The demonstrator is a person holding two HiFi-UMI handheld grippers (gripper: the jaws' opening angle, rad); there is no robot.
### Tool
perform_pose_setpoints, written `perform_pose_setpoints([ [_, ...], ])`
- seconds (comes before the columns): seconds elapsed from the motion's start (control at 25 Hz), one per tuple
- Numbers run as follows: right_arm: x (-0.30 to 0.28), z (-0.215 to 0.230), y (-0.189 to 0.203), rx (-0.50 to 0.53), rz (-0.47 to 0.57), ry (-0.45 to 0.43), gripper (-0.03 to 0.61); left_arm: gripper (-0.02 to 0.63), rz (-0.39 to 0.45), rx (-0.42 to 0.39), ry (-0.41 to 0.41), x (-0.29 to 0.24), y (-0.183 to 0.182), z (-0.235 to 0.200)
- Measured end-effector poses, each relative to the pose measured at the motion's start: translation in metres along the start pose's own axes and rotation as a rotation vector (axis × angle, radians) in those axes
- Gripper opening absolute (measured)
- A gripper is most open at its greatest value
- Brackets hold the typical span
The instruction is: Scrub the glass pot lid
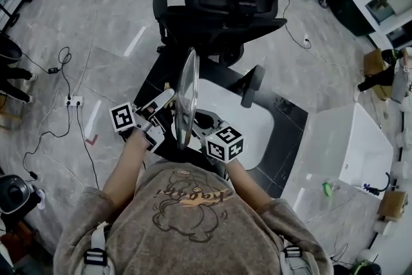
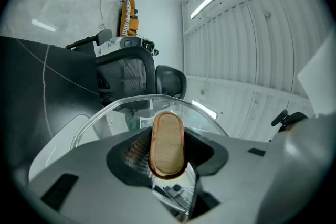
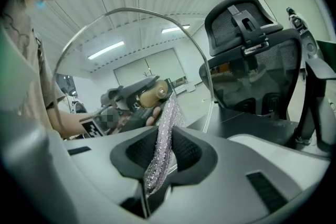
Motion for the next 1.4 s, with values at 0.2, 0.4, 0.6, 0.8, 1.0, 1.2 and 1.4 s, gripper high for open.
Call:
perform_pose_setpoints([
  [0.2, 0.009, -0.016, -0.006, -0.04, 0.022, -0.033, 0.087, 0.181, 0.017, -0.002, -0.02, -0.001, -0.003, -0.005],
  [0.4, 0.021, -0.037, -0.021, -0.017, 0.01, -0.117, 0.091, 0.181, 0.025, -0.005, -0.033, 0.001, -0.005, -0.009],
  [0.6, 0.031, -0.049, -0.052, -0.015, 0.062, -0.189, 0.094, 0.181, 0.038, -0.001, -0.04, 0.002, -0.009, -0.013],
  [0.8, 0.038, -0.055, -0.092, 0.055, 0.141, -0.203, 0.094, 0.181, 0.038, 0.008, -0.042, 0.005, -0.01, -0.014],
  [1.0, 0.039, -0.044, -0.123, 0.056, 0.23, -0.177, 0.094, 0.181, 0.03, 0.021, -0.037, 0.007, -0.004, -0.016],
  [1.2, 0.025, -0.023, -0.14, 0.027, 0.298, -0.131, 0.094, 0.18, 0.014, 0.044, -0.018, 0.002, -0.002, -0.015],
  [1.4, 0.009, -0.004, -0.134, 0.007, 0.303, -0.092, 0.094, 0.181, -0.001, 0.063, 0.019, -0.003, 0.005, -0.008],
])
Point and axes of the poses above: the fingertips, and each gripper's own axes: x backward along the fingers, z to its right, y out of its underside, the point moved 5 cm from there along x, backward along the fingers, and after that the axes turned 12 degrees about z, right-handed, at the moved point
